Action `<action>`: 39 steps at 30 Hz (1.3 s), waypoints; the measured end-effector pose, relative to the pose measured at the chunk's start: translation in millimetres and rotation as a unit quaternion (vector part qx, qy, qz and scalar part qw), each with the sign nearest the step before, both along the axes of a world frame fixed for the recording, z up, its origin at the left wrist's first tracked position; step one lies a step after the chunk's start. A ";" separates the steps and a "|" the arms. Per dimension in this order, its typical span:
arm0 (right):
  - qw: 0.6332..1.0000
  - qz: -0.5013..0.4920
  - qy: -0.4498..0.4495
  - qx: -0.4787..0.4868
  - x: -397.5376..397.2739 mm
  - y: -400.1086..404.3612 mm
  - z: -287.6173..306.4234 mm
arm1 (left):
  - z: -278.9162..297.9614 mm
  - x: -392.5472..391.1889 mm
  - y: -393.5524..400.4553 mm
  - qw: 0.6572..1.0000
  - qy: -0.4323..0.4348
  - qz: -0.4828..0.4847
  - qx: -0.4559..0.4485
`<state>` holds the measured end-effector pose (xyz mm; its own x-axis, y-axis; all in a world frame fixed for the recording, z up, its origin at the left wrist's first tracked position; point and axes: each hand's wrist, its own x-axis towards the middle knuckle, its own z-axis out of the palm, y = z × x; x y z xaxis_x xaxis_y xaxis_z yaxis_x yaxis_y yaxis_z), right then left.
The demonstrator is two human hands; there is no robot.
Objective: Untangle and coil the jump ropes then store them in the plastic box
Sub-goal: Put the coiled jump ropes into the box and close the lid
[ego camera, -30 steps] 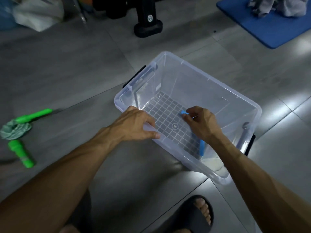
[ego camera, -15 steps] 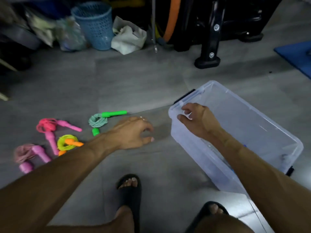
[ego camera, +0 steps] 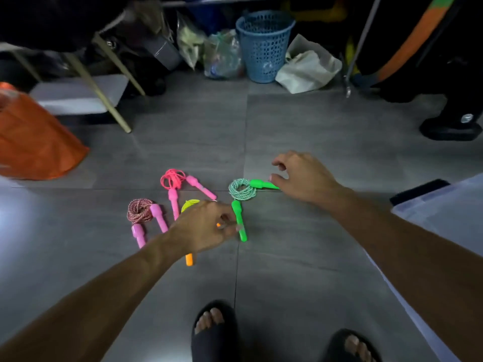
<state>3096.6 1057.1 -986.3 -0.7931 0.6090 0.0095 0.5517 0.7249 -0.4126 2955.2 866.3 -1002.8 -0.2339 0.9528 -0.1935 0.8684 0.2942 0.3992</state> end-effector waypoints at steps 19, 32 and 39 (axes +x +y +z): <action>0.983 0.044 -0.166 -0.067 -198.8 83.9 -266.3 | -215.9 -121.0 19.7 0.961 -0.126 0.230 0.087; 0.989 0.108 -0.033 -0.094 -228.1 52.6 -236.2 | -253.9 -153.2 26.0 0.937 -0.066 0.341 0.024; 0.992 0.068 0.018 -0.104 -209.5 44.9 -228.0 | -250.4 -151.8 29.6 0.908 -0.133 0.396 0.040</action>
<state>2887.1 1102.0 -1214.3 -0.8698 0.4876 -0.0755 0.4364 0.6887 -0.5790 2803.4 895.9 -1253.2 -0.8066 0.5201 -0.2808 0.2676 0.7449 0.6111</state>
